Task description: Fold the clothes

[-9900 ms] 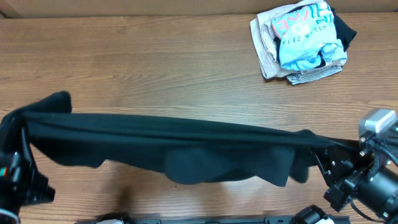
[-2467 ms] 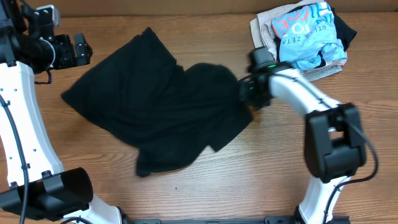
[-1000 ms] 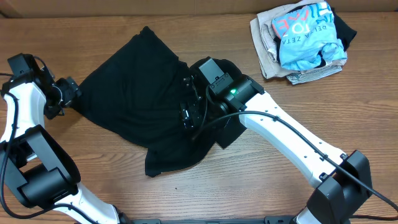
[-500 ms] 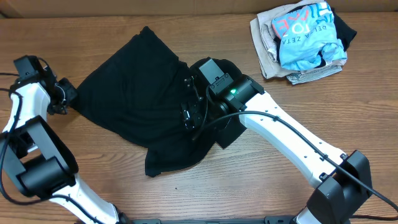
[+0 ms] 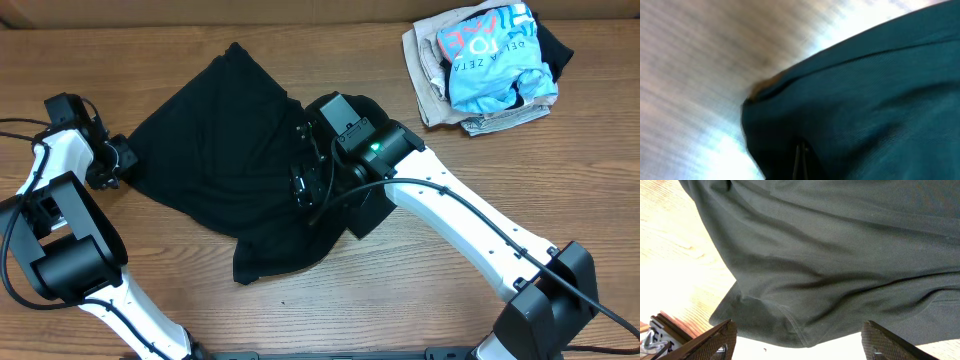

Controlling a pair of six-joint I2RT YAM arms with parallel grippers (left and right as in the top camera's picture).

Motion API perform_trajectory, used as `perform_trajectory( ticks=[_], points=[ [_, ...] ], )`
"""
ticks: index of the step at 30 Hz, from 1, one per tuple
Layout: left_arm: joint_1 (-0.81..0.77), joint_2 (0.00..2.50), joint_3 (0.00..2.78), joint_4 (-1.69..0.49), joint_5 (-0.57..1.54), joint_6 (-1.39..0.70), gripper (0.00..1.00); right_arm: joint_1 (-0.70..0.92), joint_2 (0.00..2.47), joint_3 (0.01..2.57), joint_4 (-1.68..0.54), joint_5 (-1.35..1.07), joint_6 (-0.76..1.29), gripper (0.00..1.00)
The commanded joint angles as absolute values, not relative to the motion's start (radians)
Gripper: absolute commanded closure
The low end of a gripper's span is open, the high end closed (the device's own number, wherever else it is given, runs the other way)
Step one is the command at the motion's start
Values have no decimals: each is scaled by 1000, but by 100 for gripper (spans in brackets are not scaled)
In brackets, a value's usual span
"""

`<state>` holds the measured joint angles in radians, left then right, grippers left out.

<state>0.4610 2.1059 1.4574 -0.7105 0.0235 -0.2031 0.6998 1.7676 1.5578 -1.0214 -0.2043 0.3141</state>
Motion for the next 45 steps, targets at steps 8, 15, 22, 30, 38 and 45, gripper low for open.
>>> perform_trajectory(
  ticks=[8, 15, 22, 30, 38, 45],
  points=[
    [598, 2145, 1427, -945, -213, -449, 96, 699, 1763, 1570, -1030, -126, 310, 13],
    [731, 2145, 1427, -1019, -213, -450, 96, 699, 1764, 1570, -1033, -27, 307, 11],
    [858, 2145, 1427, -1044, -189, -446, 96, 682, 1770, 1570, -984, 25, 307, 9],
    [889, 2130, 1429, -971, 319, -84, 80, 592, 1804, 1570, -947, -164, 307, 9],
    [856, 1990, 1501, -981, 526, -32, 39, 574, 1807, 1570, -1006, -263, 308, 9],
    [798, 1729, 1604, -994, 532, -41, 32, 601, 1807, 1539, -1104, -237, 440, 11]
  ],
)
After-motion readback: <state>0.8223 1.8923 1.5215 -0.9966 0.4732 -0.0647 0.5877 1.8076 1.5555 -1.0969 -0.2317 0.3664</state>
